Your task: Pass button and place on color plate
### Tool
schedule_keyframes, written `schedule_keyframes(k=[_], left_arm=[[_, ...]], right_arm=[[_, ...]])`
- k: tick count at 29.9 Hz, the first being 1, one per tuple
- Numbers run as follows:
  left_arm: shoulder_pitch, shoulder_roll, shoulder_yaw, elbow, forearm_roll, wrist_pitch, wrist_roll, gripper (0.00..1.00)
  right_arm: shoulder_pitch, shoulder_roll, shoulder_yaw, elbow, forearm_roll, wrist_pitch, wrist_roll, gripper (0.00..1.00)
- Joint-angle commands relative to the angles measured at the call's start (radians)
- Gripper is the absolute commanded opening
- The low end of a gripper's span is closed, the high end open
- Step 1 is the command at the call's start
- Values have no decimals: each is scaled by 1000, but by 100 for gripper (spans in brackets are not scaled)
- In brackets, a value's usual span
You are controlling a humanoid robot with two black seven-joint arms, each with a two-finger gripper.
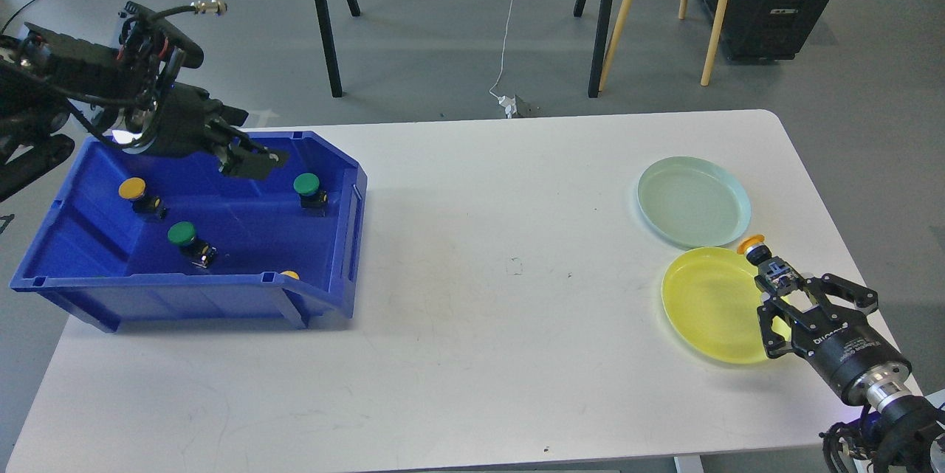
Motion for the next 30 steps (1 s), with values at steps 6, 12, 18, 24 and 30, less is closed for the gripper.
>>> schedule_keyframes(k=[6, 12, 18, 24, 30], left_arm=[[141, -57, 33, 234, 20, 0, 1, 92], [157, -98, 32, 302, 8, 0, 1, 91], [157, -153, 32, 385, 3, 0, 1, 91], [158, -201, 32, 454, -12, 0, 1, 91], [169, -227, 30, 489, -29, 0, 1, 73]], right_arm=[[-56, 0, 6, 18, 56, 31, 7, 69], [-93, 0, 53, 69, 64, 112, 7, 100], [-134, 0, 81, 124, 64, 160, 8, 100], [-173, 0, 79, 132, 64, 221, 10, 100], [-194, 0, 79, 133, 64, 228, 31, 100]])
